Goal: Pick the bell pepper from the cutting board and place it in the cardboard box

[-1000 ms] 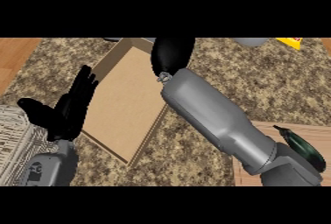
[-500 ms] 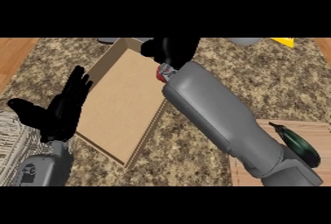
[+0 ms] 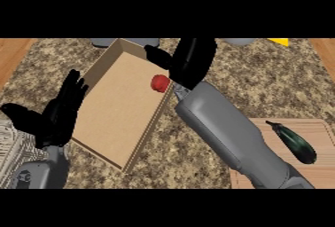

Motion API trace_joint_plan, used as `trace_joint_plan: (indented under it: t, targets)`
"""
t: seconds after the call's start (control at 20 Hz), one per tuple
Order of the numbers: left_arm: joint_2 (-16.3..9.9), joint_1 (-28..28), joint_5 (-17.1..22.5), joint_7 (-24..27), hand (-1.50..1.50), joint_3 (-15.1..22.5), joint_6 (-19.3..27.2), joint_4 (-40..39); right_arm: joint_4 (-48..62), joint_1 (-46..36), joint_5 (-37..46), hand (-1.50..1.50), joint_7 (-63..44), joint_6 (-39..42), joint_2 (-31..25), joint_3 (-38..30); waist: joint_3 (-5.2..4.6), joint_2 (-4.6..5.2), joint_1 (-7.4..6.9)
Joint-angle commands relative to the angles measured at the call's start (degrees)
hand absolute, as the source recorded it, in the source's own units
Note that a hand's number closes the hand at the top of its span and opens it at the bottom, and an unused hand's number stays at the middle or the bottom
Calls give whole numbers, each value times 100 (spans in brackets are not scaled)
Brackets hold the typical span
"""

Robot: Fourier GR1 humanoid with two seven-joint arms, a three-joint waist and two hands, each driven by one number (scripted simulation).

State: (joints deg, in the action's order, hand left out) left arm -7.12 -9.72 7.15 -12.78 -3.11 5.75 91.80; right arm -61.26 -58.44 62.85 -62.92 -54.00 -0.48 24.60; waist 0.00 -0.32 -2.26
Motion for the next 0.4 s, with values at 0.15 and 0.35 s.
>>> trace_joint_plan:
  t: [0.15, 0.35]
  targets:
    - [-105, 275, 184, 228, 0, -214, -184, -55, -773, 964, 687, -150, -1266, -1245, 46, 391, -8, -19, 124]
    - [-58, 392, 61, 68, 0, -59, -80, 326, -1349, 1612, 1245, -150, -1501, -1094, 46, 706, -4, -64, 140]
